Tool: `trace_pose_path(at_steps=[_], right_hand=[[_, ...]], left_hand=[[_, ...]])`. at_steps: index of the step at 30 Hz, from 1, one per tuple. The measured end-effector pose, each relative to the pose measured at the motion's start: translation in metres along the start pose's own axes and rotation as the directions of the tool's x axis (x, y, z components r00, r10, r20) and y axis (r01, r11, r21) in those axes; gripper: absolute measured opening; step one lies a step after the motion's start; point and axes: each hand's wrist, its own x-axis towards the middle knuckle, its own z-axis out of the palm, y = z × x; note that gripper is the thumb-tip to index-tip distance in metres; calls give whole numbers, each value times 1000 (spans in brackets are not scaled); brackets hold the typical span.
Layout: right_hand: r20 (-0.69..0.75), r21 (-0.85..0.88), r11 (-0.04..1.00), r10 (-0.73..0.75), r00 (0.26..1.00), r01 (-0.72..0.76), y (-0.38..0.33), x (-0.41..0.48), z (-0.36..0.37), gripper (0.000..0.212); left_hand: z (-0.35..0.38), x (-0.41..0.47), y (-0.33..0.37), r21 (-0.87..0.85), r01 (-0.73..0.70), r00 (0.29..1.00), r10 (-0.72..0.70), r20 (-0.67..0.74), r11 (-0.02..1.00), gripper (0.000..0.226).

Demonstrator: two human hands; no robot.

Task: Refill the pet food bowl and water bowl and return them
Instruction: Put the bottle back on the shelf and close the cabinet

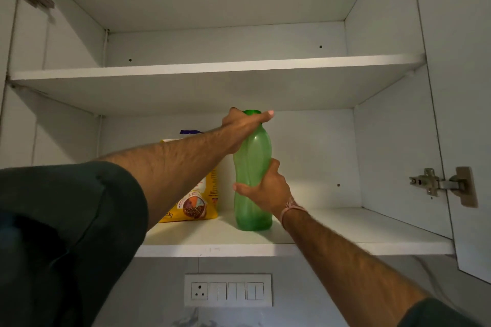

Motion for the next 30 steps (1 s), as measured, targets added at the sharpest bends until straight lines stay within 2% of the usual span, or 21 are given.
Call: trace_pose_path(at_steps=[5,9,12,16,20,23,26,30], right_hand=[[57,-60,998,33,998,-29,6,16,6,96],[114,-71,995,75,991,-67,11,28,9,94],[136,-60,995,84,987,-77,12,33,12,91],[137,-59,995,85,987,-77,12,38,18,89],[139,-74,994,85,987,-75,14,42,22,91],[142,-78,994,82,987,-71,16,46,24,93],[157,-84,993,95,983,-82,19,51,23,96],[199,-35,994,111,974,-106,26,56,19,90]], left_hand=[[10,24,-8,94,10,999,-6,-48,996,88],[11,42,-25,-7,-2,998,1,-66,1000,80],[8,49,-38,-92,-70,992,60,-112,993,73],[12,59,-42,-80,-98,991,90,-99,992,55],[24,64,-33,10,-22,1000,21,13,1000,88],[32,74,-28,85,-18,999,15,37,996,92],[30,91,-33,73,-16,998,11,63,997,78],[19,100,-47,-149,21,970,16,243,989,40]])
